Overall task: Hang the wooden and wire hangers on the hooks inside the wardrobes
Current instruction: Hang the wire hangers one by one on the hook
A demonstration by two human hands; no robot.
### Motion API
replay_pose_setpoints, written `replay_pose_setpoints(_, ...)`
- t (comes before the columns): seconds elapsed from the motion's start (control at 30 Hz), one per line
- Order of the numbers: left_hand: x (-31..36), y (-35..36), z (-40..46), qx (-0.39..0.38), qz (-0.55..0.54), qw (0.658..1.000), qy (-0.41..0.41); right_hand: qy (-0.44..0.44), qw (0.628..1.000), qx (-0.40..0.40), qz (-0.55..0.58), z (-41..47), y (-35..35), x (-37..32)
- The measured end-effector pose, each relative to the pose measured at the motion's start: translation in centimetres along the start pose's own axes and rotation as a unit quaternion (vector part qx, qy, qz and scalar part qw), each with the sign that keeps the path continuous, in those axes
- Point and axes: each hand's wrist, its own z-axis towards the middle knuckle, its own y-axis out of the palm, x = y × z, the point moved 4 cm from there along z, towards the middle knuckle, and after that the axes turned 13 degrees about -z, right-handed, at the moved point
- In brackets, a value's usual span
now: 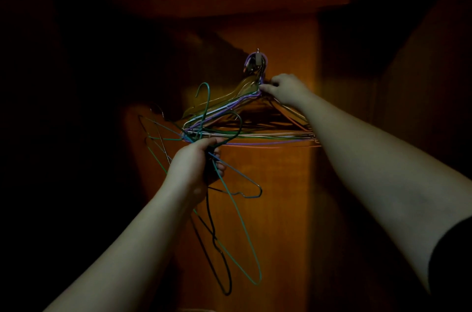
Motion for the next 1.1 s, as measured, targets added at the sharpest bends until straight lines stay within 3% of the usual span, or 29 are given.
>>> replay_pose_setpoints(0.5,-0.5,-0.2,-0.5,0.007,0.004,1.0,-0.008,0.009,0.999,0.045,0.018,-2.0,-0.6,0.1)
replay_pose_setpoints(0.67,-1.1,-0.7,-0.6,0.017,0.012,1.0,-0.005,0.037,0.97,0.153,0.185,-6.5,-2.1,-0.9)
replay_pose_setpoints(0.77,-2.0,-1.3,-0.8,0.016,0.027,0.999,0.002,0.033,0.951,0.098,0.292,-11.6,-1.0,-2.8)
replay_pose_setpoints(0.9,-3.7,-2.5,-1.0,0.025,0.041,0.999,0.003,0.032,0.91,-0.05,0.409,-18.2,3.1,-5.1)
replay_pose_setpoints(1.1,-7.7,-4.3,-1.6,0.012,0.066,0.997,-0.026,0.069,0.852,-0.186,0.484,-25.6,9.4,-7.1)
